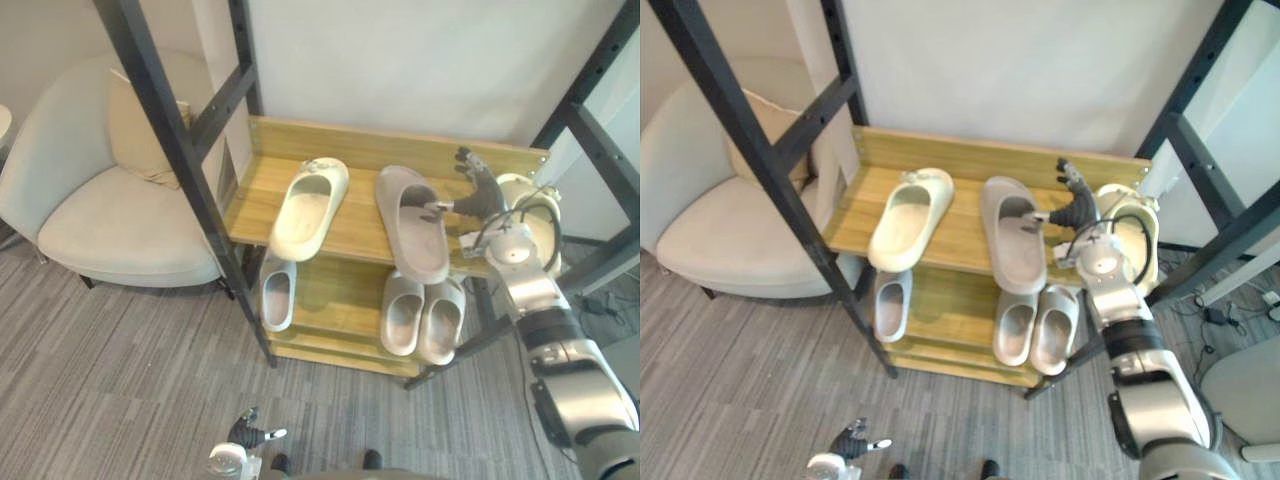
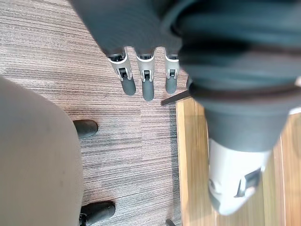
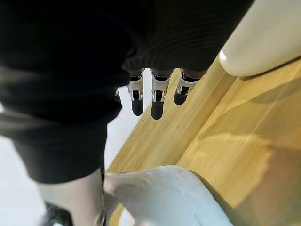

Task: Organize the slippers on the shoe rack

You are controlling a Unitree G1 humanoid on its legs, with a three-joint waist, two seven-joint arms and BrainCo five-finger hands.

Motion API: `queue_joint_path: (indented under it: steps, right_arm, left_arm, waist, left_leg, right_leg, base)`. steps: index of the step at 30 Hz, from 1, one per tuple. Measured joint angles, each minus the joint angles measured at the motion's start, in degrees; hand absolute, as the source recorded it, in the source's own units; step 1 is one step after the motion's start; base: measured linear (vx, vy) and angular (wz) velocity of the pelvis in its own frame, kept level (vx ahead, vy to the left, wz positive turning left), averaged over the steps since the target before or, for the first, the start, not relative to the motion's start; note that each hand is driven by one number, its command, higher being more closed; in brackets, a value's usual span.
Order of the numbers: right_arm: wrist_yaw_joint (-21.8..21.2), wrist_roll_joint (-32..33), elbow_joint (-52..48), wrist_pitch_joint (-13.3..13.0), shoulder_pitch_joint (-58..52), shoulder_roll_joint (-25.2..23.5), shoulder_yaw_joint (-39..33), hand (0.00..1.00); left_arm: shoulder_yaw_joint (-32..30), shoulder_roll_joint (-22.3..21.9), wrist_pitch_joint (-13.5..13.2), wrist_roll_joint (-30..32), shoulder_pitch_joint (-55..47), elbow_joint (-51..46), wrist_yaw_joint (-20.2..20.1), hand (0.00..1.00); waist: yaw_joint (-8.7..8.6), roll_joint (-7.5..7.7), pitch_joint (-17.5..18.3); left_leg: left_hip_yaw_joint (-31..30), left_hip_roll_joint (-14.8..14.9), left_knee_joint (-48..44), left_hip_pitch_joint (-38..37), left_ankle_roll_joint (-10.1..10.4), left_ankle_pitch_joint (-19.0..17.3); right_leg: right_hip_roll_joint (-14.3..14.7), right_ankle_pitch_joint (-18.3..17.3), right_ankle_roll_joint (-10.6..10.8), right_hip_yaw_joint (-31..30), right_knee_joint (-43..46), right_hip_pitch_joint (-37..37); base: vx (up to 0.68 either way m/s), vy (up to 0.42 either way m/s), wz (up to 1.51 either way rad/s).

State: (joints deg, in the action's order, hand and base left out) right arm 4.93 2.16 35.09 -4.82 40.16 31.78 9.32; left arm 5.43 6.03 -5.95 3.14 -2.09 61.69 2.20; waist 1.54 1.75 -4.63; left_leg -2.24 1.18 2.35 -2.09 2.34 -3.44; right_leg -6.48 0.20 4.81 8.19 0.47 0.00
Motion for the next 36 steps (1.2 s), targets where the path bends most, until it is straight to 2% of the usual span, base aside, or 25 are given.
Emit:
queue_joint_path:
  steps: [12,13,16,20,23,29,36]
  right_arm:
    - [0.2,-2.3,7.7,0.3,7.7,-0.2,2.3,0.00]
    - [0.2,-2.4,9.3,0.3,9.0,-0.3,2.3,1.00]
    - [0.1,-4.5,11.0,0.1,10.9,-0.3,2.3,1.00]
    - [0.1,-4.7,11.0,-0.2,11.8,-0.3,2.3,1.00]
    - [0.4,-4.7,11.0,-0.2,12.6,-0.3,2.2,1.00]
    - [0.4,-4.4,10.8,-0.3,12.3,-0.7,2.2,1.00]
    - [0.7,-4.2,3.7,-1.0,6.1,-0.5,-0.3,1.00]
  left_arm:
    - [0.0,0.0,-0.5,-2.2,0.2,-0.5,0.1,0.00]
    - [-0.1,0.0,-0.7,-2.4,0.3,-0.5,0.1,0.00]
    - [-0.1,0.2,-0.8,-3.3,0.7,-0.5,0.1,0.00]
    - [-0.1,0.3,-0.8,-3.3,0.9,-0.5,0.2,0.00]
    - [-0.1,0.5,-0.9,-3.3,1.6,-0.5,0.2,0.00]
    - [-0.1,0.8,-0.8,-3.3,1.6,-0.5,0.1,0.00]
    - [0.0,1.2,-0.6,-3.3,1.6,-0.6,0.0,0.00]
  waist:
    - [0.95,-0.43,-1.3]
    - [1.04,-0.53,-1.6]
    - [1.21,-0.36,-2.7]
    - [1.34,-0.23,-3.3]
    - [1.51,0.05,-4.4]
    - [1.52,0.11,-4.4]
    - [1.41,0.84,-4.2]
  left_leg:
    - [-1.7,0.1,0.6,0.9,-0.1,0.4]
    - [-1.8,0.1,0.6,1.0,-0.1,0.5]
    - [-1.8,0.1,0.8,1.0,-0.1,0.9]
    - [-2.2,0.3,3.5,0.5,0.4,2.9]
    - [-2.4,0.5,3.6,0.2,0.8,3.4]
    - [-2.5,1.0,3.8,0.1,1.2,3.7]
    - [-1.7,1.1,3.5,-0.6,1.3,3.6]
  right_leg:
    - [0.0,0.0,0.0,0.9,0.7,-0.7]
    - [0.0,0.0,0.0,0.9,1.2,-1.1]
    - [-0.1,0.0,0.0,0.9,1.2,-1.1]
    - [0.1,-0.8,-1.2,0.9,1.2,-1.6]
    - [0.3,-1.3,-1.2,0.9,1.3,-1.5]
    - [0.7,-1.6,-1.2,1.0,1.4,-1.4]
    - [0.7,-1.6,-1.2,0.7,1.3,-0.8]
  base:
    - [0.00,-0.001,0.07]
    - [0.00,0.000,0.00]
    - [-0.05,-0.010,0.01]
    - [-0.06,-0.032,0.04]
    - [-0.07,-0.045,0.04]
    - [-0.03,-0.015,0.02]
    - [0.01,0.004,0.00]
